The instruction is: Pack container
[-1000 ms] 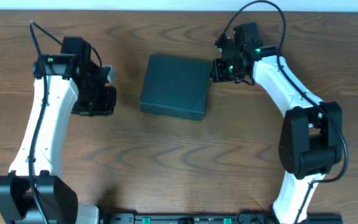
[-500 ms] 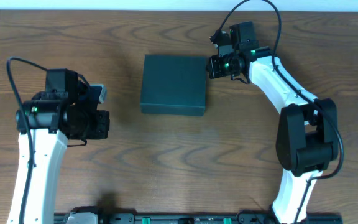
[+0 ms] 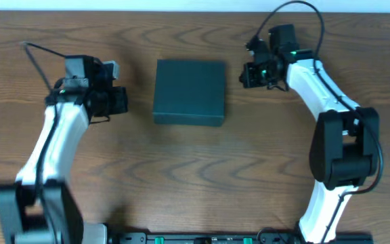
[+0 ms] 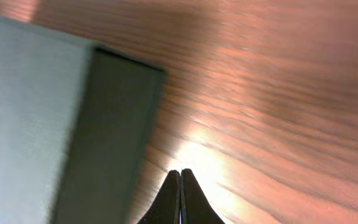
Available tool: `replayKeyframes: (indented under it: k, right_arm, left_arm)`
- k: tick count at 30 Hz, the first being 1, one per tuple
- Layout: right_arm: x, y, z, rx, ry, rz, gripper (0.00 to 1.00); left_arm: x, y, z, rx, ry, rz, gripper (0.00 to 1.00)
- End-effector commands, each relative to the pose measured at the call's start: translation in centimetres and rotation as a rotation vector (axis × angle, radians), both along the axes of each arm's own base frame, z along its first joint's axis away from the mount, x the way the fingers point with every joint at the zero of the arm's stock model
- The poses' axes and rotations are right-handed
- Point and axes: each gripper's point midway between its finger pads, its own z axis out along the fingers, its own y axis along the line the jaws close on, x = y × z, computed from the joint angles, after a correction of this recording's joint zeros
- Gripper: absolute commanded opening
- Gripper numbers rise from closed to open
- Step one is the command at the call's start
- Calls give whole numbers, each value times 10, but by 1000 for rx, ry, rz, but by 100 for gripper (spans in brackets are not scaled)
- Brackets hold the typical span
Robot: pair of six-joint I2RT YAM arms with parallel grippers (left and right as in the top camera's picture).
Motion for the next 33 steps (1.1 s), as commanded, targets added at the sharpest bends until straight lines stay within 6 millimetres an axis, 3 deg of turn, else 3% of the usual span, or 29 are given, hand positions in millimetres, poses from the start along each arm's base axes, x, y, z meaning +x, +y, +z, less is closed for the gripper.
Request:
replayKeyframes:
  k: [1,7,13,19,33]
  right_arm:
    - [0,-9,6,23,7,-19,1]
    - [-3,-10,6,29,12,-2,1]
    - [-3,-10,6,32,12,-1,1]
    - [-2,-11,6,32,11,-3,1]
    - [-2,-13,6,31,14,-6,1]
  left_arm:
    - [8,-17,-18,-144,47,16,6]
    - [34,-25,-40,-217,42,77,6]
    - [53,-56,-42,-273,32,49,6]
    - [52,-82,-43,-280,43,9,6]
    - [46,-100,-46,-271,62,-9,6]
